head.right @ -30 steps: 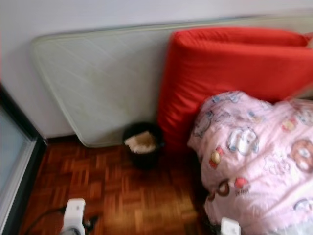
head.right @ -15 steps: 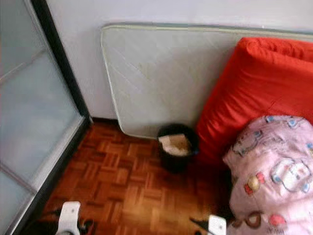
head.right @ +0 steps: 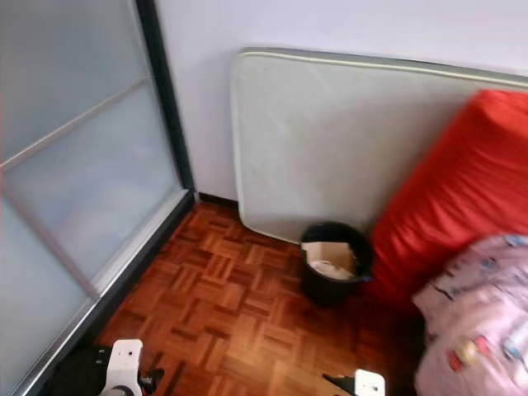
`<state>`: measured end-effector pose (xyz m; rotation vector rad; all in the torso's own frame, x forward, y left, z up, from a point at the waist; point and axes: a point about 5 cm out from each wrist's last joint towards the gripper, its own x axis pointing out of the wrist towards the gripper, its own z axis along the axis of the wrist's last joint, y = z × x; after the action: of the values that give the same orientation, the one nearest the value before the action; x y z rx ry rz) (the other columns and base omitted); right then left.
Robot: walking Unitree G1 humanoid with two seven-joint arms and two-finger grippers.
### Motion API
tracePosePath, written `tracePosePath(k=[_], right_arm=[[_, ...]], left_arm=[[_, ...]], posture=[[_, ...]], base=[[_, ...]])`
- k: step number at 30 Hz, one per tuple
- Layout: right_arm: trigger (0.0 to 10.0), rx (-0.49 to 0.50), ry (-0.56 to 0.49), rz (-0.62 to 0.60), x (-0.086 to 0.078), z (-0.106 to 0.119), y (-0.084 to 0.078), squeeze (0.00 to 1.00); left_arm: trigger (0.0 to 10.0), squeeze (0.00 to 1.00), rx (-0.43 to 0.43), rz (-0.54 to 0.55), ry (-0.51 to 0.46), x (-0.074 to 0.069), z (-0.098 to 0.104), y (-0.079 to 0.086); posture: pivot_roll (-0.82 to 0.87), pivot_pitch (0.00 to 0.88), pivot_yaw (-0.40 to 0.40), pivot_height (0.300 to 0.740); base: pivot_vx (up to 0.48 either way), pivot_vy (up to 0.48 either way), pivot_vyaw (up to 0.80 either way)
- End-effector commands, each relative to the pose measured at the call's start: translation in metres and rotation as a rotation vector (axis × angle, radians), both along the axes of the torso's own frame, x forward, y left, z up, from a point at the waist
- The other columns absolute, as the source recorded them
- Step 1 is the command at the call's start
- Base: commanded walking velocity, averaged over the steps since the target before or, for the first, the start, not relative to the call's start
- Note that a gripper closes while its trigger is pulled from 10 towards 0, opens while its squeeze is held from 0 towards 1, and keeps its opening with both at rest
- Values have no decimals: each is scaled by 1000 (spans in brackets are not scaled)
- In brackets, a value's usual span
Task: Clean up the room
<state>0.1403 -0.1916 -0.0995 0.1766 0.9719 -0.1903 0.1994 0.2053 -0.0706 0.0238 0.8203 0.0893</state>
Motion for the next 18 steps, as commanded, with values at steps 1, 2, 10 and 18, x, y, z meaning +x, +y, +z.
tracePosePath(k=[1, 2, 10, 18], right_arm=[[10000, 2, -8, 13, 3, 1, 1, 0], [10000, 6, -8, 7, 2, 1, -1, 0], [10000, 10, -1, 10, 0, 1, -4, 0], [10000, 22, -4, 12, 1, 1, -3, 0]], left_arm=[[10000, 0, 8, -1, 20, -4, -2, 2], [10000, 0, 7, -1, 19, -4, -2, 2], [10000, 0, 5, 0, 17, -3, -2, 0], [10000, 0, 9, -13, 17, -2, -1, 1]], posture=[[-20, 2, -23, 740], [-23, 9, -25, 740], [-19, 25, -29, 740], [-21, 31, -24, 740]], base=[[307, 0, 800], [315, 0, 800], [325, 0, 156], [77, 0, 0]])
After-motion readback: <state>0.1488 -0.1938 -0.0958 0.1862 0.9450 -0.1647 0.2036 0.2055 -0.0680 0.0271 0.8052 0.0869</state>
